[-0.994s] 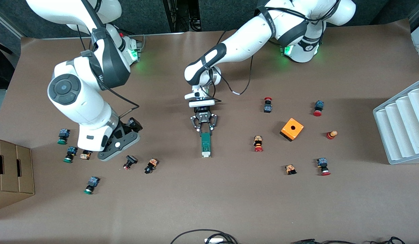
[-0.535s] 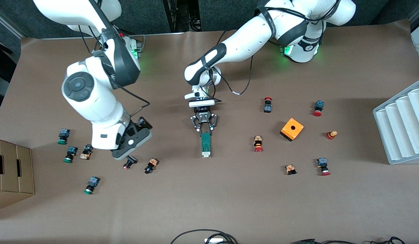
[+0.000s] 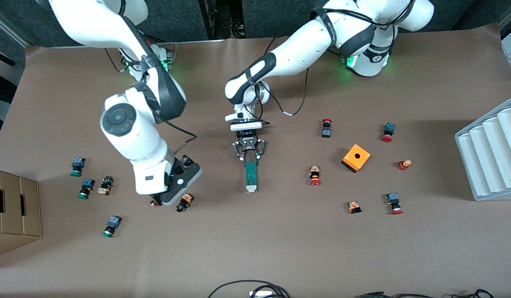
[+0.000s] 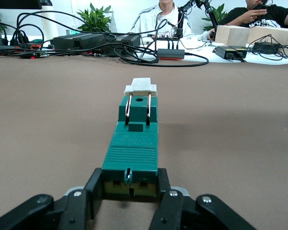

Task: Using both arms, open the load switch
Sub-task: 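Reach the right gripper toward the switch while the left gripper holds it, then lower the right gripper onto the white switch lever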

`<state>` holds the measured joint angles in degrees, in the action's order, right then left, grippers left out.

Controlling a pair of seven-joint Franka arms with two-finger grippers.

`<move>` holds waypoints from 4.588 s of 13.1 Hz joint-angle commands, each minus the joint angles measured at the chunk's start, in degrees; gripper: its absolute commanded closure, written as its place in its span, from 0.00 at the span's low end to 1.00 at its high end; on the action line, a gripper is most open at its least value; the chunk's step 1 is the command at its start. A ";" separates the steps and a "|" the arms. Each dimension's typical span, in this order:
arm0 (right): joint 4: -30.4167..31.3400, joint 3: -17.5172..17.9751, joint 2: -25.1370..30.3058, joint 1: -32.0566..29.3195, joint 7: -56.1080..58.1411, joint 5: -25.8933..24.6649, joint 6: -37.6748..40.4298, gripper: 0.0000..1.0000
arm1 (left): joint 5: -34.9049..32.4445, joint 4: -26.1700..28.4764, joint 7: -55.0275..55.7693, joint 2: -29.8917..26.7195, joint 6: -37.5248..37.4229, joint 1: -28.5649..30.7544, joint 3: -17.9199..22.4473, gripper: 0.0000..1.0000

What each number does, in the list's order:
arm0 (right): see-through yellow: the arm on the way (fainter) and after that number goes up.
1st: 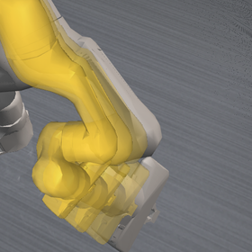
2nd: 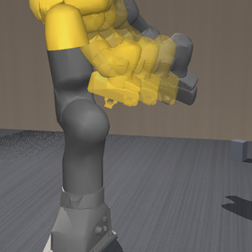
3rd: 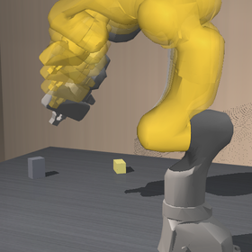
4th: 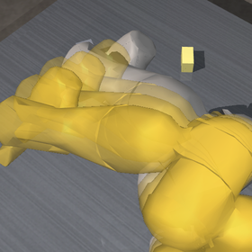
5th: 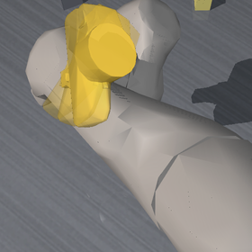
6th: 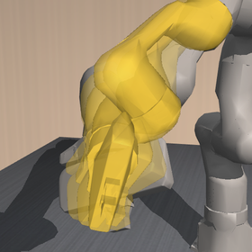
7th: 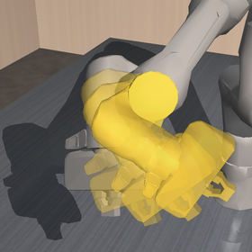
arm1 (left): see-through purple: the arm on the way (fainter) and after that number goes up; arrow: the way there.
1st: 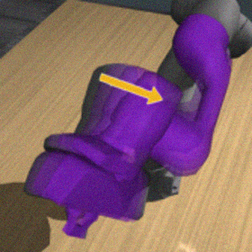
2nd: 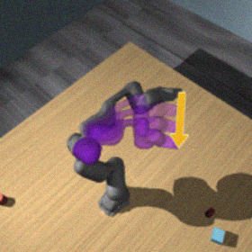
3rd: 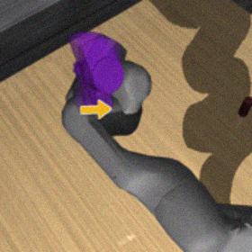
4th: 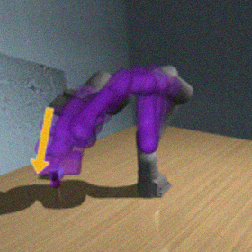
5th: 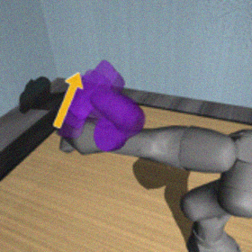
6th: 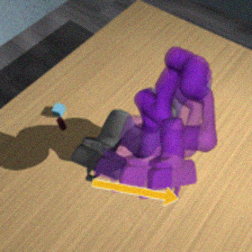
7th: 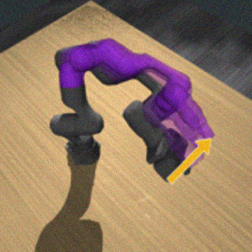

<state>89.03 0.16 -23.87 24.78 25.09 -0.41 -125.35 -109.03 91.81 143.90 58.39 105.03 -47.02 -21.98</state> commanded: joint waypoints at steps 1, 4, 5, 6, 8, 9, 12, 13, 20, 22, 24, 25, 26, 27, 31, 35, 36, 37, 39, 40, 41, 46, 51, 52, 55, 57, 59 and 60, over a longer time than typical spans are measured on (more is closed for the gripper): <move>-3.77 -0.43 -4.25 2.98 0.93 1.29 -3.05 0.00 | 0.40 -0.57 1.65 1.20 -1.15 -0.62 0.45 0.72; -6.58 -0.25 -8.46 4.04 1.71 1.46 -3.58 0.00 | 0.40 -0.57 1.65 1.20 -1.15 -0.62 0.45 0.72; -6.59 -0.51 -9.09 5.35 2.42 1.37 -3.58 0.00 | 0.40 -0.49 1.65 1.20 -1.15 -0.62 0.45 0.72; -6.59 -0.86 -9.79 6.41 2.77 1.29 -3.58 0.00 | 0.40 -0.49 1.65 1.20 -1.15 -0.62 0.45 0.72; -6.76 -1.13 -11.02 8.35 2.86 1.20 -4.63 0.00 | 0.40 -0.49 1.65 1.29 -1.15 -0.62 0.45 0.72; -6.76 -1.13 -11.64 8.53 2.86 1.20 -5.86 0.00 | 0.40 -0.49 1.65 1.20 -1.15 -0.62 0.45 0.72; -7.20 -1.22 -13.83 9.67 7.23 1.02 -8.32 0.00 | 0.40 -0.49 1.65 1.29 -1.15 -0.62 0.45 0.72; -7.20 -1.31 -14.36 9.67 9.43 1.11 -8.94 0.00 | 0.40 -0.49 1.65 1.29 -1.23 -0.62 0.45 0.72; -8.42 -6.39 -18.49 16.34 14.38 1.02 -12.55 0.00 | 0.40 -0.40 1.74 1.29 -1.23 -0.62 0.45 0.72; -8.87 -8.16 -19.72 18.28 14.03 1.20 -14.21 0.00 | 0.40 -0.40 1.74 1.20 -1.15 -0.62 0.45 0.72; -8.87 -8.51 -20.69 19.34 14.02 1.20 -15.18 0.00 | 0.40 -0.40 1.74 1.20 -1.23 -0.62 0.45 0.72; -8.87 -8.51 -21.30 19.43 14.11 1.20 -15.45 0.00 | 0.40 -0.40 1.74 1.29 -1.15 -0.62 0.45 0.72; -8.87 -8.51 -21.66 19.52 14.20 1.20 -15.62 0.00 | 0.40 -0.40 1.74 1.20 -1.23 -0.62 0.45 0.72; -8.87 -8.43 -22.10 19.52 14.20 1.29 -15.63 0.00 | 0.40 -0.40 1.74 1.20 -1.23 -0.62 0.45 0.72; -8.87 -8.34 -23.06 19.78 14.29 1.37 -15.54 0.00 | 0.31 -0.40 1.74 1.29 -1.23 -0.62 0.45 0.72; -8.87 -8.34 -24.30 20.13 14.37 6.02 -15.71 0.00 | 0.31 -0.40 1.74 1.20 -1.23 -0.62 0.45 0.72; -8.96 -8.42 -24.47 20.31 14.38 6.03 -15.71 0.00 | 0.31 -0.40 1.74 1.29 -1.15 -0.71 0.45 0.72; -8.96 -8.51 -24.56 20.74 14.38 6.03 -15.71 0.00 | 0.31 -0.40 1.74 1.20 -1.23 -0.62 0.45 0.72; -8.96 -8.51 -24.65 20.84 14.46 6.03 -15.71 0.00 | 0.31 -0.31 1.74 1.20 -1.23 -0.62 0.45 0.72; -8.96 -8.51 -24.74 20.92 14.55 5.95 -15.71 0.00 | 0.31 -0.40 1.74 1.29 -1.23 -0.62 0.45 0.72; -8.96 -8.60 -25.00 21.01 14.64 5.94 -15.71 0.00 | 0.31 -0.31 1.74 1.20 -1.23 -0.62 0.45 0.72; -8.96 -8.51 -25.18 21.45 14.38 5.94 -15.63 0.00 | 0.31 -0.31 1.74 1.29 -1.23 -0.62 0.45 0.72; -8.96 -8.51 -25.70 21.89 14.11 6.03 -15.71 0.00 | 0.31 -0.31 1.74 1.20 -1.23 -0.62 0.45 0.72; -8.96 -8.51 -25.79 21.89 14.11 6.03 -15.71 0.00 | 0.31 -0.31 1.74 1.29 -1.23 -0.62 0.45 0.72; -9.92 -8.51 -26.40 21.89 13.76 6.21 -15.80 0.00 | 0.31 -0.31 1.74 1.20 -1.23 -0.62 0.45 0.72; -9.93 -8.51 -26.58 21.98 13.76 6.12 -15.80 0.00 | 0.31 -0.31 1.74 1.20 -1.23 -0.62 0.45 0.72; -9.93 -8.51 -26.76 21.98 13.67 6.21 -15.80 0.00 | 0.31 -0.31 1.74 1.20 -1.23 -0.62 0.45 0.72; -9.93 -8.51 -26.85 22.06 13.67 6.21 -16.32 0.00 | 0.31 -0.31 1.74 1.29 -1.23 -0.62 0.45 0.72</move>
<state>81.35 -7.54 -48.90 46.09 38.51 4.16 -140.72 -109.09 91.80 143.96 58.42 104.95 -47.05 -21.97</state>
